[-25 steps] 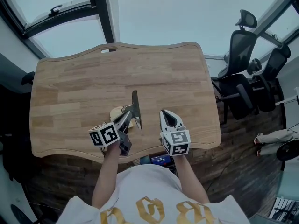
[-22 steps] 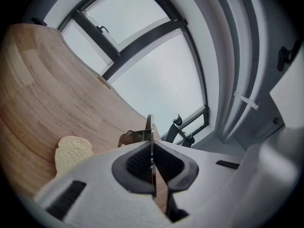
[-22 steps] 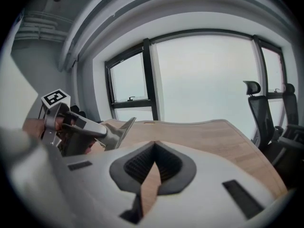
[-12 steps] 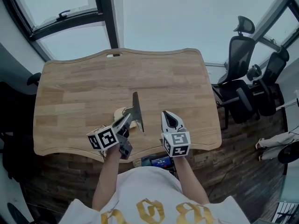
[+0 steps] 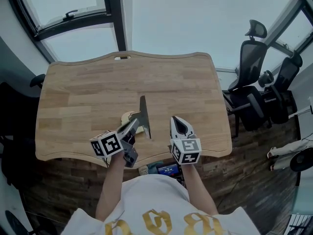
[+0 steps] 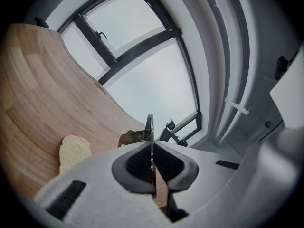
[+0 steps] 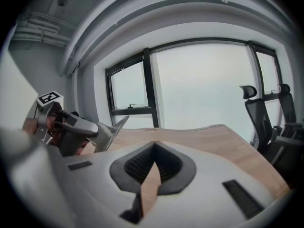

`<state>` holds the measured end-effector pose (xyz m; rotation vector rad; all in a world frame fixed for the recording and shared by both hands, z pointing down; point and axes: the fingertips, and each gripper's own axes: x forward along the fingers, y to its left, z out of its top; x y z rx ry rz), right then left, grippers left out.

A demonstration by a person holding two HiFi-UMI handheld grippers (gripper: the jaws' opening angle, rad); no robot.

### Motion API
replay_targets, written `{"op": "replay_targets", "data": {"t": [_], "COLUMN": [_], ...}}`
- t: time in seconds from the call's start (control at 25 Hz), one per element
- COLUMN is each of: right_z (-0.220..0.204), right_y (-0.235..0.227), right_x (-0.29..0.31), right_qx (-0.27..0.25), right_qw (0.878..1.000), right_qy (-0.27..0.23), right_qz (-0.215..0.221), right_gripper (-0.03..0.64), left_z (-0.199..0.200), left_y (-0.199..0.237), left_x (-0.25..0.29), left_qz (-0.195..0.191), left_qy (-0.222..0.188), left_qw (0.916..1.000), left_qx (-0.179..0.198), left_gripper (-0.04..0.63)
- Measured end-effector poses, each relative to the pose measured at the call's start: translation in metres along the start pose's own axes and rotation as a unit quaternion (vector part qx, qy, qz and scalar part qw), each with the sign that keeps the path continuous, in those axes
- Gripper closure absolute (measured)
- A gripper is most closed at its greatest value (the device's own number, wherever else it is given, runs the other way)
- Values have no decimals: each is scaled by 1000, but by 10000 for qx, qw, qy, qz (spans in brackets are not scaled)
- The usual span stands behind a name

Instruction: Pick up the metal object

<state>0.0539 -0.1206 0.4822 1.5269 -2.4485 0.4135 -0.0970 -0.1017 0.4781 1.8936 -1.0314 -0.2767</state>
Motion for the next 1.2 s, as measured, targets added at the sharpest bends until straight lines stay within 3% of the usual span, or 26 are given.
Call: {"op": "replay_targets", "data": {"t": [0.44, 1.2], "right_z": [-1, -10], "right_y": [-2, -22], "right_x": [-4, -4], "right_qx": [-108, -22], "right_qw": [9999, 9998], "right_qy": [11, 94], "right_qz": [-9, -148], "right_gripper": [606, 606], "left_z": [-3, -8], "left_y": [-1, 4], "left_x": [1, 14], "left_qz": [46, 68], "left_qy": [112, 234], "left_qw": [9997, 9997], "left_qx": [198, 65], "left_gripper": [575, 575]}}
